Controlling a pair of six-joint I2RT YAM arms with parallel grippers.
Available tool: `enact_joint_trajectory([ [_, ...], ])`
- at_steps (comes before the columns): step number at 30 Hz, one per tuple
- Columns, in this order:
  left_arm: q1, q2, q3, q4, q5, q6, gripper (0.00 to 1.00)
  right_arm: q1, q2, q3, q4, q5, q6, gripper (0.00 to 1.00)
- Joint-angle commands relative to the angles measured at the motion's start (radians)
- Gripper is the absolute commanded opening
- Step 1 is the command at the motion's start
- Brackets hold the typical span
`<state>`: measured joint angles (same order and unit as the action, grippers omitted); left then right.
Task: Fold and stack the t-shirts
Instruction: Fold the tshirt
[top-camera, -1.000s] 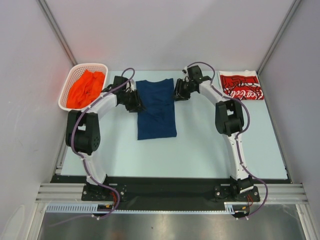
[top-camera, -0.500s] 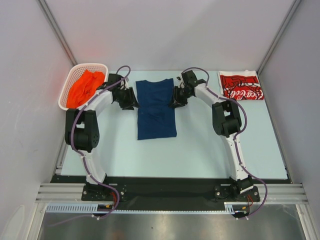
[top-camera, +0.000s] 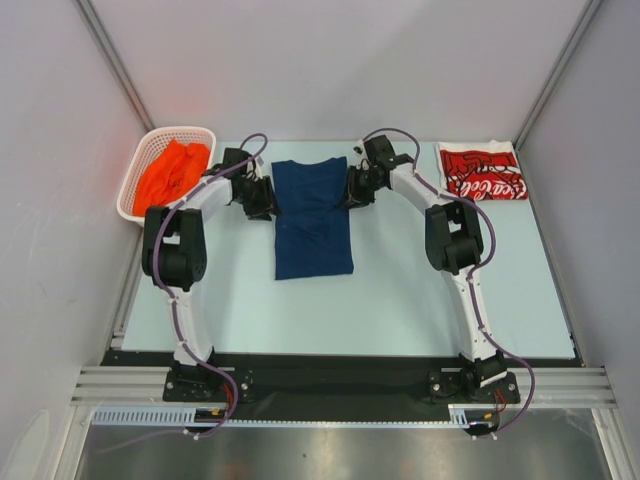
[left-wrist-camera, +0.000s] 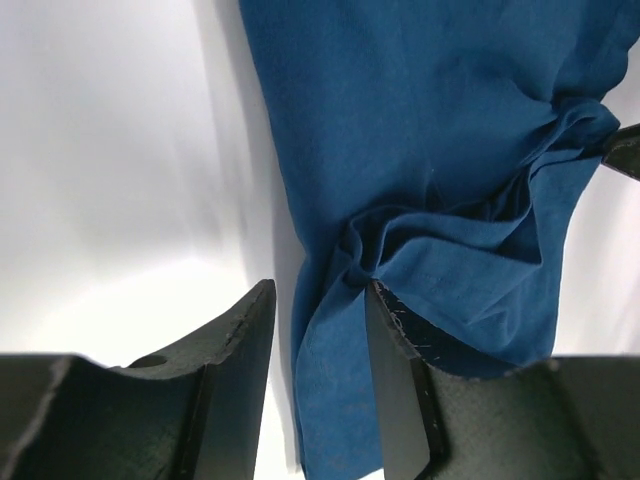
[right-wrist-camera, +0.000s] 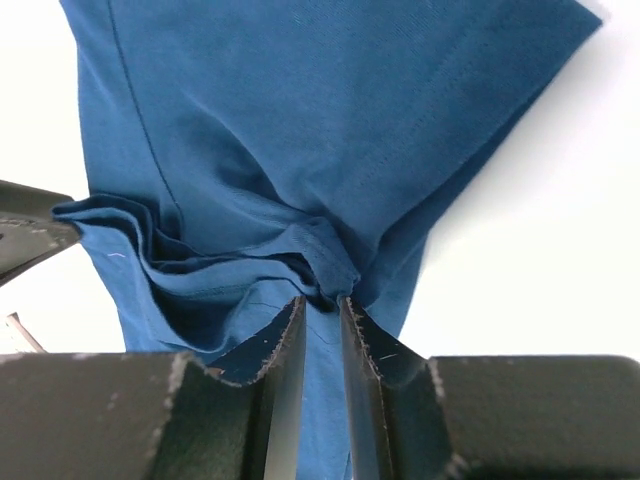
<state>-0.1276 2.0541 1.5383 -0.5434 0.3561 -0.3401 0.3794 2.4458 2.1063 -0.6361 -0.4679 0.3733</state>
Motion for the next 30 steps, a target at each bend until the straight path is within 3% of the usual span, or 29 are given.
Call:
enact_joint_trajectory([
  [1,0.006,0.012,0.052,0.036,0.040,0.001,0.46,0.006,0.022,0.046,0.004,-0.027,0.006,0.26],
  [7,0.006,0.023,0.057,0.054,0.066,-0.027,0.44,0.006,0.035,0.046,-0.001,-0.023,0.010,0.32],
  [13,0.006,0.029,0.054,0.054,0.072,-0.033,0.41,0.006,0.036,0.034,-0.005,-0.017,0.003,0.31],
  [18,0.006,0.038,0.059,0.065,0.084,-0.046,0.29,0.006,0.024,0.027,0.006,-0.009,0.007,0.17],
  [20,0.006,0.044,0.062,0.066,0.092,-0.051,0.20,0.001,0.012,0.024,0.004,0.009,0.010,0.08],
  [24,0.006,0.041,0.057,0.069,0.095,-0.062,0.00,-0.002,-0.022,0.020,-0.016,0.038,0.010,0.00],
  [30,0.006,0.017,0.056,0.079,0.055,-0.074,0.00,-0.016,-0.097,-0.052,-0.002,0.087,0.004,0.00],
])
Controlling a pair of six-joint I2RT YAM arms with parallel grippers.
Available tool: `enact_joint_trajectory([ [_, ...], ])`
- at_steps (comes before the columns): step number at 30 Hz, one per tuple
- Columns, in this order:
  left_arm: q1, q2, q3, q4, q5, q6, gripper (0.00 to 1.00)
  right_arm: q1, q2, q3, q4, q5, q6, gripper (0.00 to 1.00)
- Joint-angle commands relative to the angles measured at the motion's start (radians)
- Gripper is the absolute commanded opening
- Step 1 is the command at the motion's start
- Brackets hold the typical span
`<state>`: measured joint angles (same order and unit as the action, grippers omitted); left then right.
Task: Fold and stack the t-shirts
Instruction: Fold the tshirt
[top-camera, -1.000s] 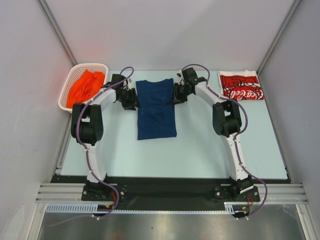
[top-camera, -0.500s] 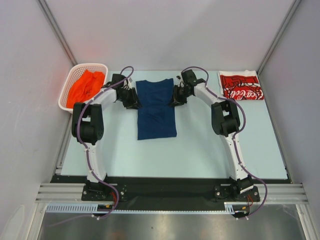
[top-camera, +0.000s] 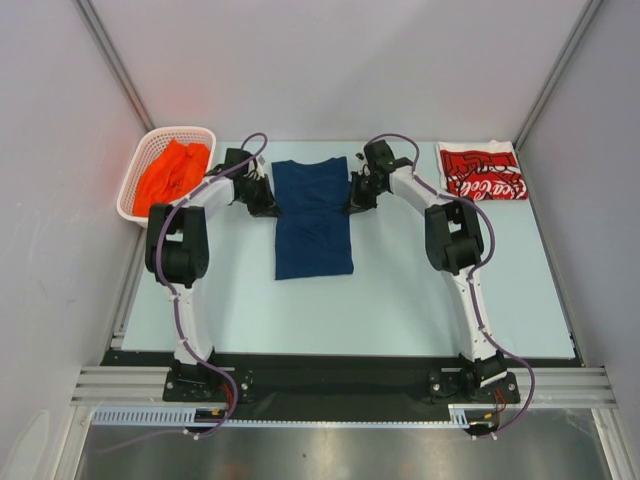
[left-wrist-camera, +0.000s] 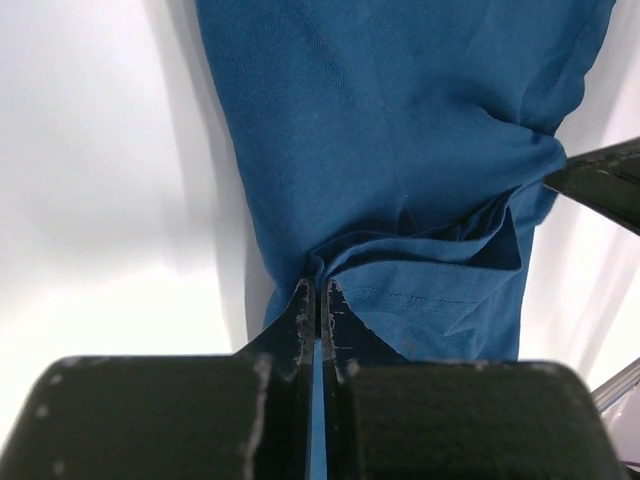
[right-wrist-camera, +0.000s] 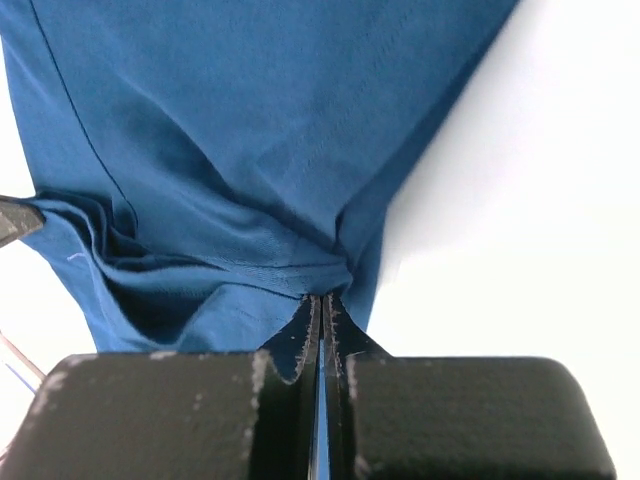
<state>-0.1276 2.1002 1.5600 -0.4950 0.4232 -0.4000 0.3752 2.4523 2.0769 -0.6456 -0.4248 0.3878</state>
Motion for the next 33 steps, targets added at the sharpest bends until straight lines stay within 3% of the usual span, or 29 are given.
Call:
enact_joint_trajectory([
  [1,0.008,-0.031,0.034,0.033,-0.015,-0.016,0.00,-0.018,-0.110,-0.032,0.014,0.049,-0.010,0.00],
  [16,0.006,0.020,0.086,-0.002,-0.070,-0.010,0.02,-0.050,0.034,0.117,-0.006,-0.051,-0.004,0.01],
  [18,0.006,0.020,0.097,-0.019,-0.084,-0.005,0.08,-0.050,0.050,0.146,-0.022,-0.057,-0.009,0.06],
  [19,0.008,0.020,0.098,-0.022,-0.096,-0.007,0.16,-0.050,0.062,0.155,-0.026,-0.058,-0.013,0.10],
  [20,0.008,0.018,0.098,-0.024,-0.107,-0.005,0.25,-0.051,0.068,0.178,-0.034,-0.057,-0.015,0.13],
  [21,0.009,0.014,0.101,-0.033,-0.119,-0.005,0.44,-0.053,0.071,0.186,-0.051,-0.054,-0.017,0.17],
  [22,0.009,0.009,0.103,-0.039,-0.126,-0.005,0.48,-0.055,0.076,0.195,-0.061,-0.048,-0.018,0.26],
  [29,0.011,-0.098,0.083,-0.099,-0.231,0.049,0.60,-0.076,-0.017,0.181,-0.225,0.084,-0.088,0.51],
  [33,0.011,-0.224,-0.056,-0.094,-0.189,0.078,0.68,-0.073,-0.189,0.002,-0.221,0.090,-0.110,0.66],
])
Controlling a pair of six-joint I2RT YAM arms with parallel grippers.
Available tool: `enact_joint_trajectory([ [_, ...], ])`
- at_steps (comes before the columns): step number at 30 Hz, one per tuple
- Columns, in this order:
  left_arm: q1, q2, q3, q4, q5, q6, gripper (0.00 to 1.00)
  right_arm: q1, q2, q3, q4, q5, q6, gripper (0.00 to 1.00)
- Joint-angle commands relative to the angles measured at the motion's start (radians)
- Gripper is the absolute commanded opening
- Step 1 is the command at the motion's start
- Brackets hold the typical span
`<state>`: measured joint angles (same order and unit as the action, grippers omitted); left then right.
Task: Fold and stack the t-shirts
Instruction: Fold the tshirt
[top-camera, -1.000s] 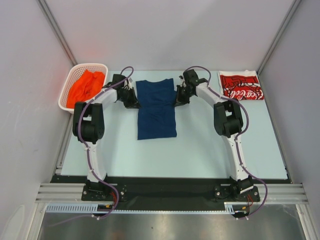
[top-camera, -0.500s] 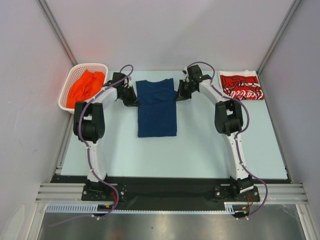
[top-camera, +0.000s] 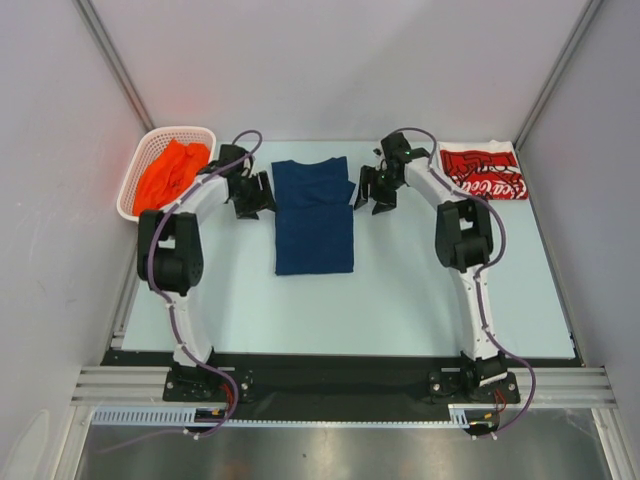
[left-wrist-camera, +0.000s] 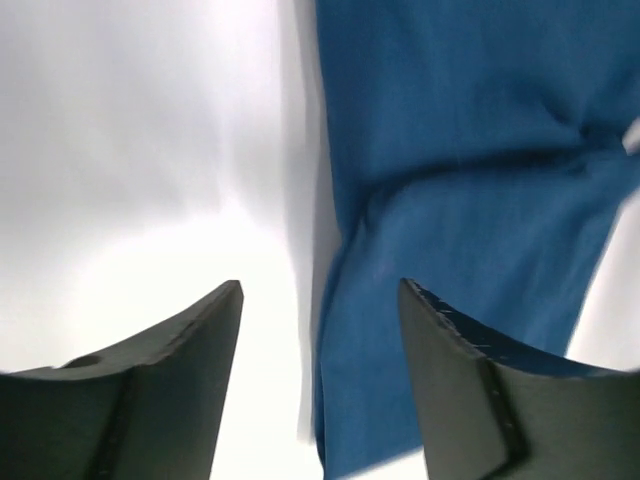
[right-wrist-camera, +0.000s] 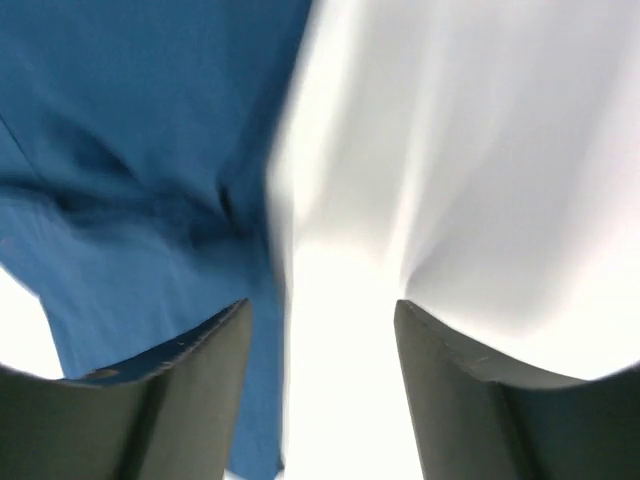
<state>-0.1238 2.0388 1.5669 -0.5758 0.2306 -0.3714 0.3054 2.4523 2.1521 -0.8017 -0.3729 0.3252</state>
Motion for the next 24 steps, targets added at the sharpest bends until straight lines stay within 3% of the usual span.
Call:
enact_joint_trajectory([
  [1,0.006,-0.199,-0.108,-0.006,0.030,0.048,0.70,-0.002,-0.228,-0.181,-0.051,0.028,-0.048,0.69],
  [6,0.006,-0.405,-0.424,0.045,0.116,0.034,0.77,0.021,-0.452,-0.474,0.022,-0.038,-0.028,0.75],
  [10,0.003,-0.499,-0.641,0.154,0.285,-0.044,0.77,0.044,-0.557,-0.707,0.140,-0.158,0.043,0.77],
  [17,-0.004,-0.477,-0.788,0.330,0.312,-0.199,0.76,0.095,-0.613,-0.991,0.483,-0.207,0.268,0.72],
  [24,-0.004,-0.437,-0.806,0.359,0.248,-0.254,0.73,0.110,-0.579,-1.063,0.575,-0.181,0.350,0.64],
])
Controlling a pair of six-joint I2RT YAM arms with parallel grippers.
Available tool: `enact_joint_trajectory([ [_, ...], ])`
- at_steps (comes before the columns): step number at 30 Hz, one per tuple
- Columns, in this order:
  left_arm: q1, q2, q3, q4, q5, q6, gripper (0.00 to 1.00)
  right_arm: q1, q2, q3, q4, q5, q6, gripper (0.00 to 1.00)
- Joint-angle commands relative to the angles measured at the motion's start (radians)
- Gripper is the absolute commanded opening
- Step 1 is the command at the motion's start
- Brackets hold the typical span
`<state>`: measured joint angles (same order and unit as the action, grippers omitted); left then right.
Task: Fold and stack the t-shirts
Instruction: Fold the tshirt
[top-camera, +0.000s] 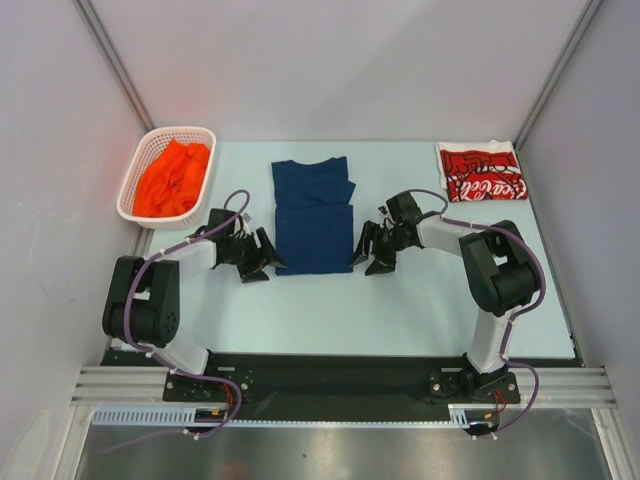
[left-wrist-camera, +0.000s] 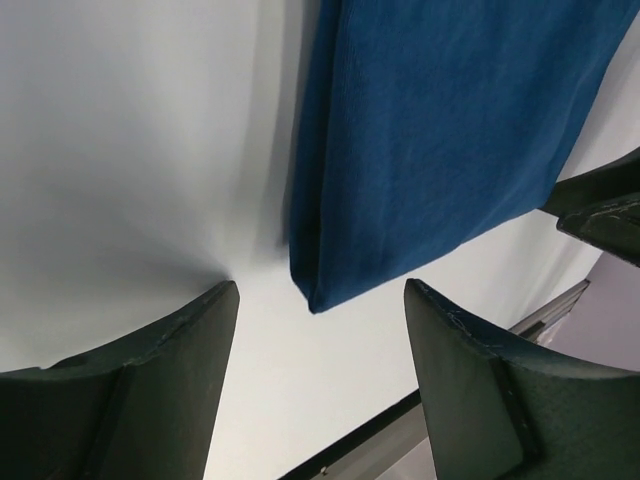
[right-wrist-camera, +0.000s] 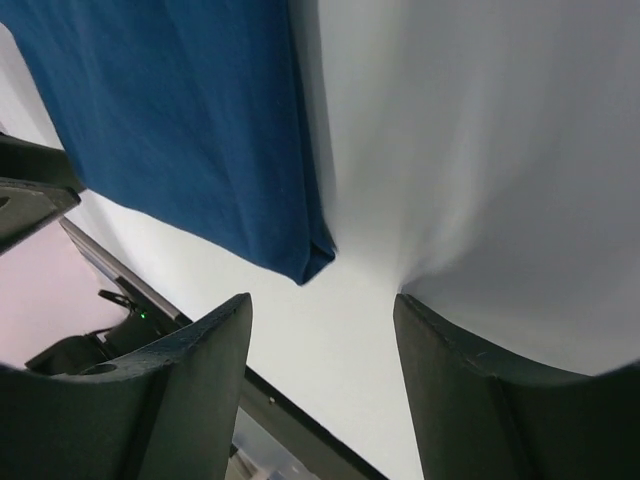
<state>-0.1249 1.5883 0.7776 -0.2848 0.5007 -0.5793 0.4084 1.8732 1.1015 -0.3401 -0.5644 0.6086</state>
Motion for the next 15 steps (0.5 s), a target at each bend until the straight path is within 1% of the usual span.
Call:
enact_joint_trajectory([
  [1,-0.002,0.024,-0.024,0.075,-0.024,-0.060,0.73,0.009,0.001,-0.015,0.119,0.020,0.069,0.64],
  [6,-0.004,0.052,-0.029,0.093,-0.024,-0.079,0.68,0.012,0.027,-0.031,0.162,0.008,0.126,0.60],
  [10,-0.004,0.039,-0.057,0.098,-0.037,-0.085,0.67,0.036,0.027,-0.028,0.150,0.009,0.129,0.59],
  [12,-0.004,0.044,-0.066,0.116,-0.025,-0.094,0.64,0.046,0.023,-0.048,0.161,0.023,0.149,0.58],
  [14,-0.004,0.052,-0.072,0.127,-0.019,-0.102,0.61,0.047,0.027,-0.064,0.182,0.032,0.163,0.56],
  [15,-0.004,0.056,-0.072,0.133,-0.016,-0.105,0.61,0.047,0.033,-0.063,0.182,0.035,0.164,0.53],
])
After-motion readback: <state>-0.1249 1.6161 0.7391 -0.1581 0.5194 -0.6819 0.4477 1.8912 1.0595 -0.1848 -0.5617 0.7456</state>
